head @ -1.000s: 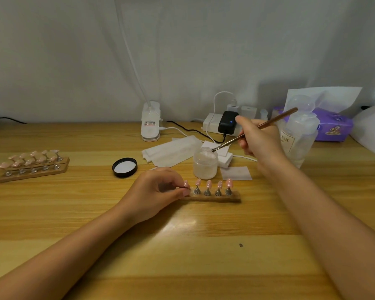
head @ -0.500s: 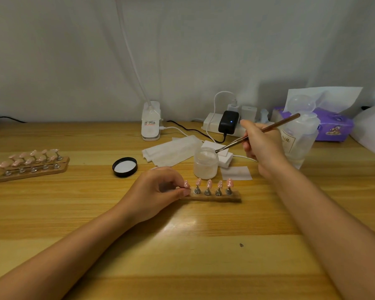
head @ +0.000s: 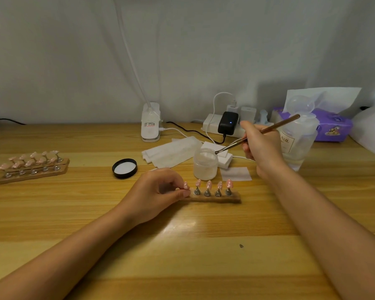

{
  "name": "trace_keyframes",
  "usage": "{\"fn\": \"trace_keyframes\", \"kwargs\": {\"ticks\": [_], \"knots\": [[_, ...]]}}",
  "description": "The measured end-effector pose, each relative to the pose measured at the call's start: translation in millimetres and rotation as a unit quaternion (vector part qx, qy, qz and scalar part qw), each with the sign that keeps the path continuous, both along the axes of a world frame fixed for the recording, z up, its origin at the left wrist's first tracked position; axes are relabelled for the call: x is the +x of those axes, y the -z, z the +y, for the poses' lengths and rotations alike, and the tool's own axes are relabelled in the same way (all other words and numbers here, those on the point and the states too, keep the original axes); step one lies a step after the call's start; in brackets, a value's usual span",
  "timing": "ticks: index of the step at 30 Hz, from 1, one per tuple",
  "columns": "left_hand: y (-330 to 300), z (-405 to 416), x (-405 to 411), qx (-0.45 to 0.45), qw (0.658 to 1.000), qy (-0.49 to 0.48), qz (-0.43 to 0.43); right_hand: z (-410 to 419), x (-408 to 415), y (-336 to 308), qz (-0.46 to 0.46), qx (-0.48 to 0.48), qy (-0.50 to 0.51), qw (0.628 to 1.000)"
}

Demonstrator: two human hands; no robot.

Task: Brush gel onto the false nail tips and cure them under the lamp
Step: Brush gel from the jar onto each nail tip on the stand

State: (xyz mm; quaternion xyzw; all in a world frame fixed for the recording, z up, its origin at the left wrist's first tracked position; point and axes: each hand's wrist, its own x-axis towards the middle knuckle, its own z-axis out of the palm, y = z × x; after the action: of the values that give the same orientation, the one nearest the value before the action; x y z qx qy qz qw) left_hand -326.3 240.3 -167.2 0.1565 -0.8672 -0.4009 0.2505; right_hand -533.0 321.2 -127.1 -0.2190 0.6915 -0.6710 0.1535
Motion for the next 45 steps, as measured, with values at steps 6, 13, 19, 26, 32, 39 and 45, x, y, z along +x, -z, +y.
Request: {"fn": "trace_keyframes", "kwargs": {"ticks": [6, 13, 19, 26, 32, 39, 45], "knots": [[-1, 1, 1, -0.008, 1.0, 0.004, 0.001, 3, -3, 1, 0.023, 0.016, 0.018, 0.999], [0, 4, 2, -0.136, 0.99, 0.0, 0.031, 9, 11, -23, 0.071, -0.052, -0.008, 0.996], [1, 4, 1, -0.143, 0.988, -0.009, 0.051, 27, 45, -25, 0.184, -0.103, -0.127, 0.969], [0, 4, 0, -0.07, 0.997, -0.006, 0.046, 50, 68, 42, 0.465, -0.086, -0.144, 0.869], [-2, 4, 0, -0.044, 0.999, -0.005, 0.023, 46, 69, 46, 0.422, -0.114, -0.143, 0.888], [-3, 4, 0, -0.041, 0.999, -0.005, 0.016, 43, 69, 50, 0.454, -0.096, -0.143, 0.874], [-4, 4, 1, -0.038, 0.999, -0.006, 0.015, 40, 70, 50, 0.466, -0.105, -0.132, 0.869]]}}
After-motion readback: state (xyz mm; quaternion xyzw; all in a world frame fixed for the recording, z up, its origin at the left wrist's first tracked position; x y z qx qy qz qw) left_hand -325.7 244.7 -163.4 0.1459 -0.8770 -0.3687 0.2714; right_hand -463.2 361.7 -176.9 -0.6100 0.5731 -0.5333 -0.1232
